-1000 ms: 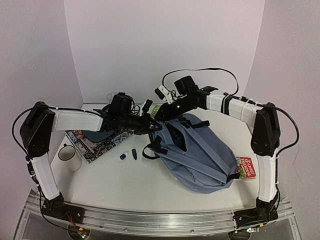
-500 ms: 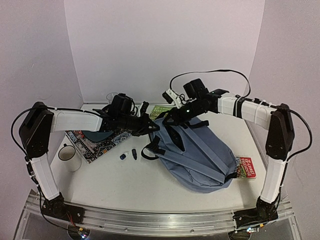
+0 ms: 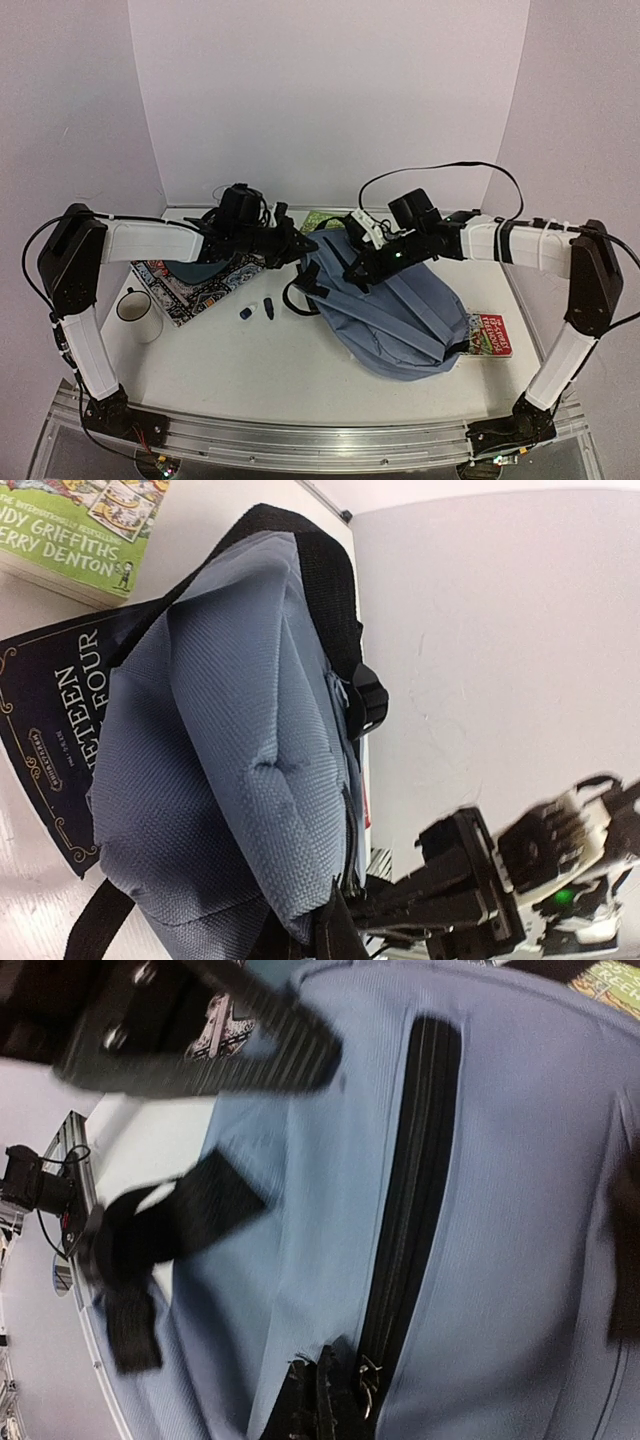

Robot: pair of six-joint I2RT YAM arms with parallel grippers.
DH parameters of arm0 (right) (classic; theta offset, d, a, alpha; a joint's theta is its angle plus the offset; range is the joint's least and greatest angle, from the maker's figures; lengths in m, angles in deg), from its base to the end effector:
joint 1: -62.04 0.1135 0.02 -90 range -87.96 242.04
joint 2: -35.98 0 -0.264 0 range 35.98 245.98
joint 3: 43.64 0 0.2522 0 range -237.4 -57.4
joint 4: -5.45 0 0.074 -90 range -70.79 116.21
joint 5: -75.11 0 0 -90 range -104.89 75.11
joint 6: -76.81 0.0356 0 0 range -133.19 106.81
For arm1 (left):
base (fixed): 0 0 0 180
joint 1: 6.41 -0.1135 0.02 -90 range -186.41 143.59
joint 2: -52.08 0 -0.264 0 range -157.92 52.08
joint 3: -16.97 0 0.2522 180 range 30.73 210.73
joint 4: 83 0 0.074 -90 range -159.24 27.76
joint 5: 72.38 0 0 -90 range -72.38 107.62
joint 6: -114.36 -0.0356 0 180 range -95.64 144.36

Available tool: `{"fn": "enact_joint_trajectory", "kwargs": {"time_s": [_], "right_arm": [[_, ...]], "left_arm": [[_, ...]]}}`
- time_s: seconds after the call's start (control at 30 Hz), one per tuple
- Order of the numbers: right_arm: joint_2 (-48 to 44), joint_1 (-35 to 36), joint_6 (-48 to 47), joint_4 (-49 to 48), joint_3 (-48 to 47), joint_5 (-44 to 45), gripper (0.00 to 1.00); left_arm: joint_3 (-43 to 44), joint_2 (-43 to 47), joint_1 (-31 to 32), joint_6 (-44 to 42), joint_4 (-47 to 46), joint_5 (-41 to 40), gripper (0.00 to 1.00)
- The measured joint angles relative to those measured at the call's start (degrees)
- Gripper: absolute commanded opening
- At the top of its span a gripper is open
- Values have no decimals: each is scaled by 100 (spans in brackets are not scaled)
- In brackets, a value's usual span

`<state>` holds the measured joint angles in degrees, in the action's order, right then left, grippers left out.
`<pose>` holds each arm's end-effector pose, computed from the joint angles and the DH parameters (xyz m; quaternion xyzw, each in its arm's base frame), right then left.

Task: Pack the student bag
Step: Zip the pocket on the back of the student bag.

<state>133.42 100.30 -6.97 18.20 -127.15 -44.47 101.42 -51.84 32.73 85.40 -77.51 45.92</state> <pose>0.2975 0.2570 0.2674 -0.3559 0.7540 0.3932 0.3875 0.3126 -0.2762 0.2412 -0.0263 0.8277 -0.5321 0.1763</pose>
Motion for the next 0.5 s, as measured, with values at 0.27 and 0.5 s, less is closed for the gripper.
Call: {"fn": "enact_joint_trajectory", "kwargs": {"time_s": [0.27,0.5], "right_arm": [[-1110,-5,56,-76,937,225,0],[-1174,-26,122,-48,1097,490,31]], "left_arm": [[-35,-134,-230,258,-271,-201,0],[-37,-396,-231,251,-409,-186,0]]}}
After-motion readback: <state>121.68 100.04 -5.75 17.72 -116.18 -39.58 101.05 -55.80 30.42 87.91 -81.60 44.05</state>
